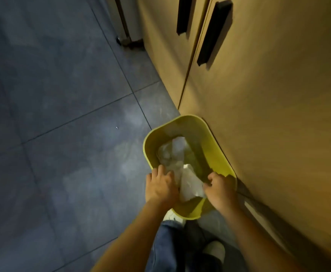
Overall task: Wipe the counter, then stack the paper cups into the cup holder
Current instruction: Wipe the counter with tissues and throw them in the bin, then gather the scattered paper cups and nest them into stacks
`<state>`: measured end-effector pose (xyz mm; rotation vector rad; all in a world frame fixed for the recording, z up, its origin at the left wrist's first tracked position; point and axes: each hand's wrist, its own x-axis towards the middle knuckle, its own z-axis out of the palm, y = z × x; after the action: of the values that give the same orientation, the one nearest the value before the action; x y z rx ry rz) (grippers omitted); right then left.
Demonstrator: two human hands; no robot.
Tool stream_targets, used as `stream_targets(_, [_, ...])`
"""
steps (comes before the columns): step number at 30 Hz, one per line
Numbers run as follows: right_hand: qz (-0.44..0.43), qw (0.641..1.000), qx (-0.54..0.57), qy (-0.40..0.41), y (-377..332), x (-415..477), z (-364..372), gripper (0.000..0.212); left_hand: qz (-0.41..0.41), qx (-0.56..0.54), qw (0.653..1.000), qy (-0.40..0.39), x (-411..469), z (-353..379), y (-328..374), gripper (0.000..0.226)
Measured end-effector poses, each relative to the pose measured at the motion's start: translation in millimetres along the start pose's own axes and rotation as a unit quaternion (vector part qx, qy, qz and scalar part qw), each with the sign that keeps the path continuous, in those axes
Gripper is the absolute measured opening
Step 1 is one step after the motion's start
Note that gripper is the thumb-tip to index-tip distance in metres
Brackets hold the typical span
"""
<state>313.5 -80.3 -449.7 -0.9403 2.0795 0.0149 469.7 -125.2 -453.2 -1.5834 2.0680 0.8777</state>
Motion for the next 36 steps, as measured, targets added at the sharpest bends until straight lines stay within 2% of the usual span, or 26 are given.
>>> stream_targets(4, [-0.010,0.998,-0.042,-0.039,-6.6,-11.1,-13.4,0.048,0.051,-0.006,0.998,0.026,-18.1,-28.3,2.4,0.036])
stream_targets(7, [-0.056,0.994,-0.084,-0.032,-24.9,-27.9,-40.8,0.055,0.068,-0.007,0.997,0.024,-33.7,-68.8,5.4,0.038])
stream_targets(10, [-0.122,0.989,-0.080,0.022,-53.3,-56.6,-80.8,0.046,0.073,-0.033,0.996,0.051,-52.1,-121.4,16.7,0.041])
stream_targets(13, [-0.199,0.969,-0.076,0.126,-81.0,-93.5,-126.3,0.037,0.092,-0.044,0.990,0.095,-76.3,-174.1,33.8,0.040])
stream_targets(19, [-0.274,0.926,-0.045,0.256,-122.2,-175.3,-216.2,0.040,0.137,-0.091,0.973,0.163,-137.8,-269.6,71.9,0.042])
stream_targets(27, [-0.309,0.878,-0.013,0.365,-141.6,-285.5,-319.0,0.034,0.252,-0.124,0.932,0.228,-222.5,-360.0,134.4,0.040])
stream_targets(32, [-0.282,0.851,-0.006,0.443,-121.2,-348.2,-365.0,0.033,0.346,-0.120,0.899,0.240,-272.0,-394.7,176.3,0.038])
stream_targets(36, [-0.241,0.837,0.021,0.492,-88.3,-392.3,-394.4,0.037,0.420,-0.123,0.869,0.230,-309.6,-410.4,220.4,0.026])
